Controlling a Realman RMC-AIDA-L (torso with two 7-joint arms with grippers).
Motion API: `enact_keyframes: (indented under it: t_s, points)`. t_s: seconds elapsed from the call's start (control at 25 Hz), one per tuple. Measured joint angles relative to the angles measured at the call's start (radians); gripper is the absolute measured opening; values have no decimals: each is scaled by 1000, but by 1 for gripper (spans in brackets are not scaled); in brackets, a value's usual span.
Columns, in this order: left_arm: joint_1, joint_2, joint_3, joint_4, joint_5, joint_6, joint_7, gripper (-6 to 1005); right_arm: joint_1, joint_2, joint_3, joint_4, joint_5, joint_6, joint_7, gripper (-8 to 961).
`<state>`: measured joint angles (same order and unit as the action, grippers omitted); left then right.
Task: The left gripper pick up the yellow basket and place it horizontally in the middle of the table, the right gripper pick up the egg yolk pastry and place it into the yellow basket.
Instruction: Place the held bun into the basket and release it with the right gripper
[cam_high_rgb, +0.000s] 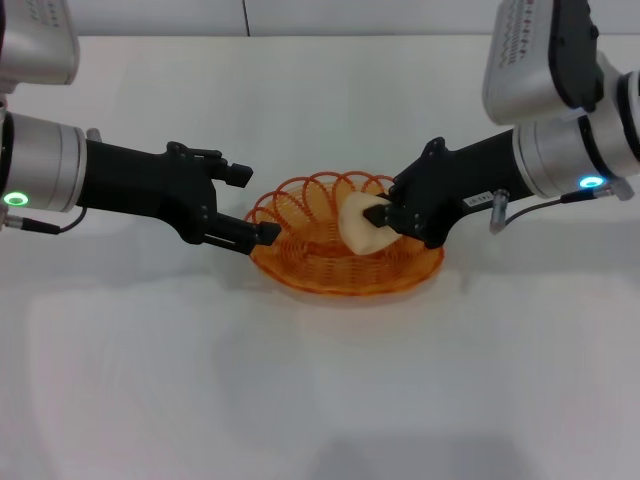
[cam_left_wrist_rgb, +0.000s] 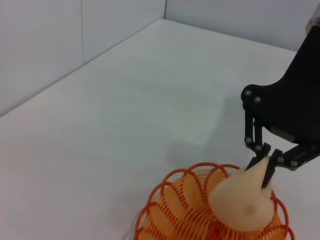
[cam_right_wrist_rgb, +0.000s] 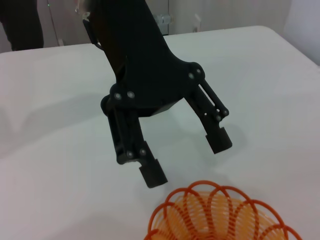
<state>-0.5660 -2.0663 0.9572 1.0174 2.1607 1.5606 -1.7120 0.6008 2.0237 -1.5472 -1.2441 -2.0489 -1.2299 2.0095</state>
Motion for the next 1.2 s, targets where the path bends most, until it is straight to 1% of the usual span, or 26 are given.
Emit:
enact_keyframes:
  t_s: [0.28,0.52,0.64,0.76,0.84,0.96,1.04,1.2]
  points:
    - [2,-2,0,0,0,1,-1,887,1,-2,-18,8,0,16,0,39]
    - [6,-2,0,0,-3,1,0,887,-2,-2,-19,5,25,19,0,148]
    - [9,2,0,0,-9,1,1,887,-7,-5,-15,1,45,19,-4,232]
    - [13,4,0,0,-16,1,1,887,-27,-6,-8,-16,54,19,-6,315]
    - [14,6,0,0,-20,1,2,887,-64,-7,2,-47,58,18,-7,371]
    - [19,6,0,0,-28,1,18,887,-125,-9,26,-104,68,13,-21,494]
    - [25,8,0,0,-37,1,28,887,-165,-9,44,-128,95,6,-50,576]
    - [38,12,-13,0,-43,7,38,887,-241,-11,99,-143,186,-26,-145,684]
